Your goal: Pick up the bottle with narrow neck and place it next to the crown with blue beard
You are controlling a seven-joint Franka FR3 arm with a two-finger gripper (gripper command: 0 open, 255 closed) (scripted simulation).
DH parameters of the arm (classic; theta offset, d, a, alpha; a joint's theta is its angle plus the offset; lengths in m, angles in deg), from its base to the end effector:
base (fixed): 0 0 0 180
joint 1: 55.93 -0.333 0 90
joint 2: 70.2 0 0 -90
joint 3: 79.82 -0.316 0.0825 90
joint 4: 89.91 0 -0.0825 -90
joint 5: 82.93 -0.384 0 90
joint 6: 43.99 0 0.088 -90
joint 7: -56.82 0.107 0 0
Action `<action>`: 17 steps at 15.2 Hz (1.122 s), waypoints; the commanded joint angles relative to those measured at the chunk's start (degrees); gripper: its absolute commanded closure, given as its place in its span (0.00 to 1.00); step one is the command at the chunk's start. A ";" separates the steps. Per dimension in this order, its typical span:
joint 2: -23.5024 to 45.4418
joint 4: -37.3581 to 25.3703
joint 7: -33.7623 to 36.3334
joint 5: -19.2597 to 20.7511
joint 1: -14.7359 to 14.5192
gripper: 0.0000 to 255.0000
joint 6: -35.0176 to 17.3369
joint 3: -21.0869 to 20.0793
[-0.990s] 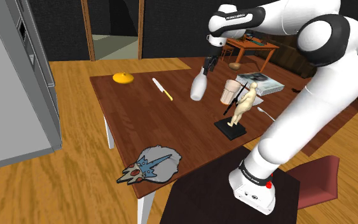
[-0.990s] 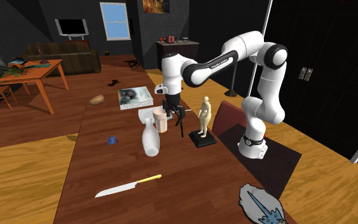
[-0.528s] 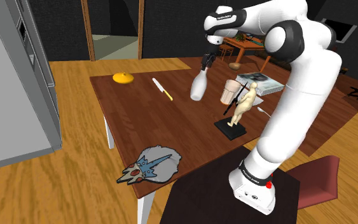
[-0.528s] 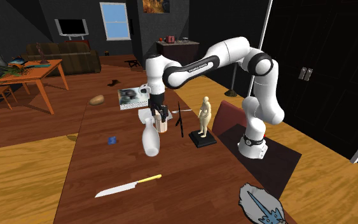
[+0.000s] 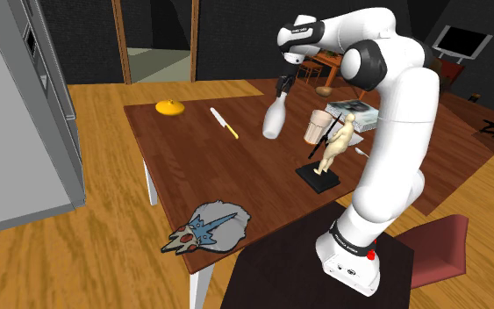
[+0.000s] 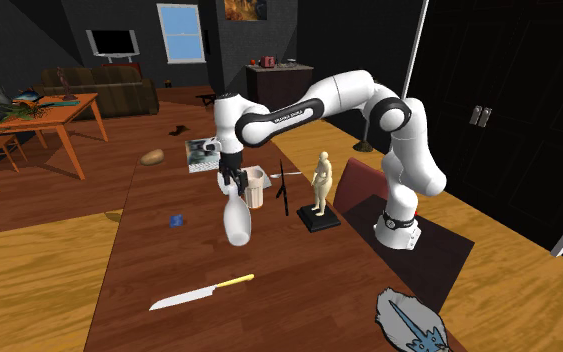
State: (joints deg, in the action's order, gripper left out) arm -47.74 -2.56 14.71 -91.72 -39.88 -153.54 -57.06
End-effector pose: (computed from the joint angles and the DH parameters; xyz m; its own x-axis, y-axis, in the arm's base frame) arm 0.5514 -0.3833 0.4501 0.9991 0.0374 0.0183 0.0370 -0.9991 0.0199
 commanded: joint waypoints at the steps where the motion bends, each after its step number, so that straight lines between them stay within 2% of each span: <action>1: 0.48 0.89 -0.24 -0.24 0.09 0.00 -1.36 -0.08; 4: 0.97 2.19 -0.41 -0.49 0.10 0.00 -3.11 -0.20; 11: 0.98 2.17 -0.41 -0.49 0.10 0.00 -3.09 -0.20; 12: 0.98 2.17 -0.41 -0.49 0.10 1.00 -3.09 -0.20; 17: 0.99 2.16 -0.41 -0.50 0.10 1.00 -3.09 -0.20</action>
State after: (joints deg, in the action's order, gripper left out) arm -46.77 -0.41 14.30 -92.22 -39.77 -156.63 -57.26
